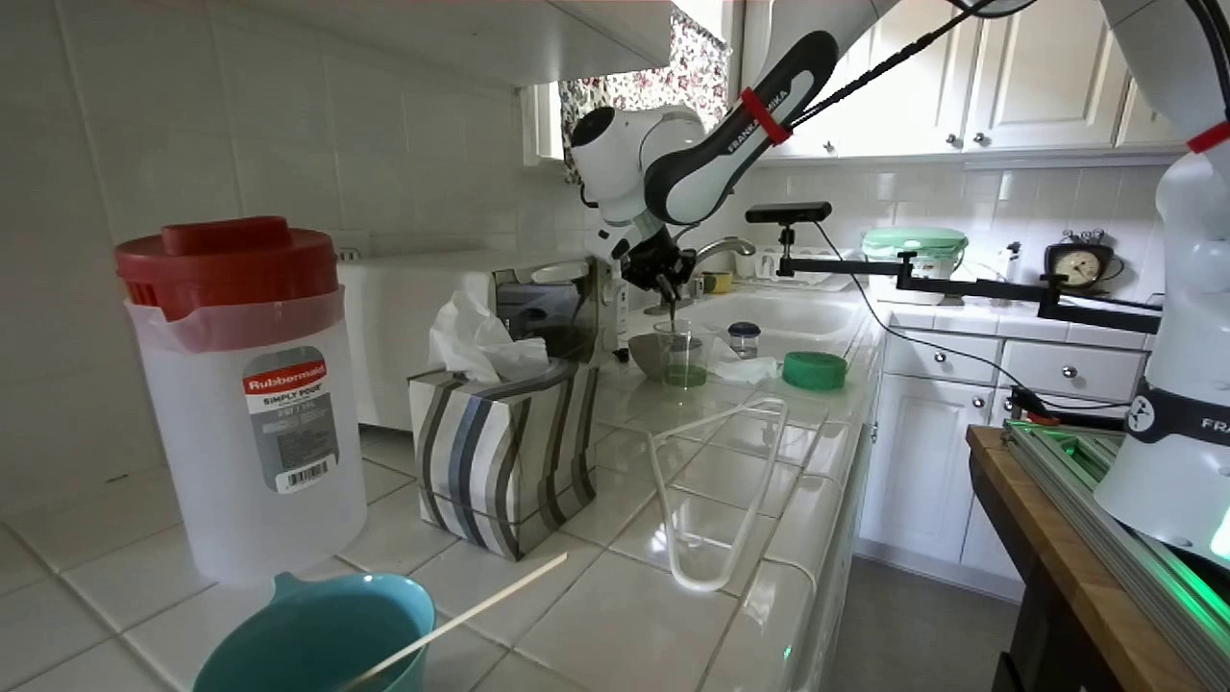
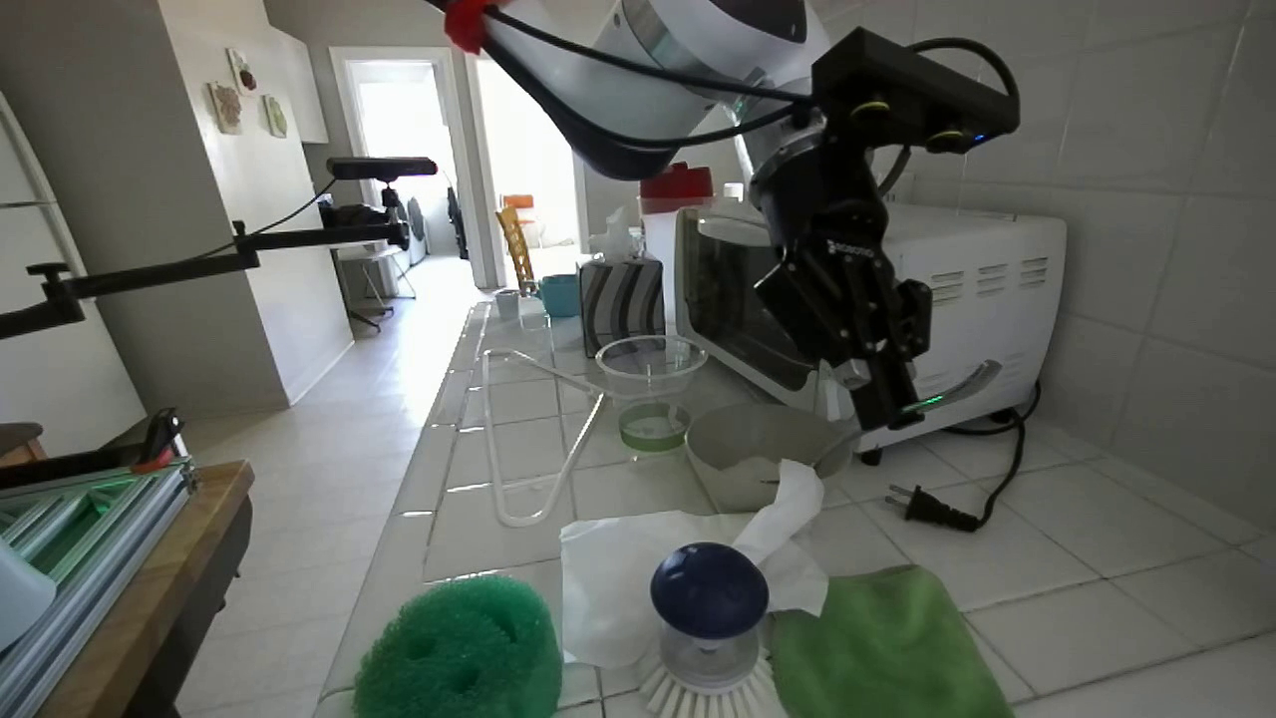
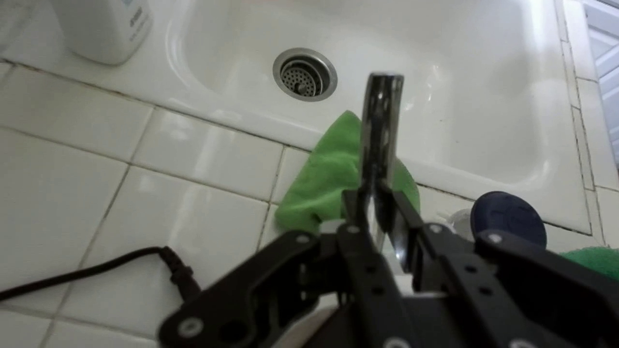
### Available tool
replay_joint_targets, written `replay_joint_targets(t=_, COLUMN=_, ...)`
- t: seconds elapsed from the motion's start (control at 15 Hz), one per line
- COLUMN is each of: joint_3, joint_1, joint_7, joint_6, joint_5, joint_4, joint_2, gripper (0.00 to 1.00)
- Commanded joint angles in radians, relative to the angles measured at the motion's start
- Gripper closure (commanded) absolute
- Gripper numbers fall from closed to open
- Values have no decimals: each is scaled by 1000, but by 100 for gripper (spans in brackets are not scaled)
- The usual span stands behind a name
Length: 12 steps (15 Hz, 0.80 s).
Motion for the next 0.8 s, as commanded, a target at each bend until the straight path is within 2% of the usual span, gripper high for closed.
replay_joint_targets(t=0.0, joint_3=23, joint_1=-32, joint_7=-14, joint_6=41, joint_5=51, joint_4=1, joint_2=-3, gripper=95)
replay_joint_targets(t=0.73, joint_3=28, joint_1=-51, joint_7=-30, joint_6=97, joint_5=156, joint_4=-3, joint_2=-2, gripper=95)
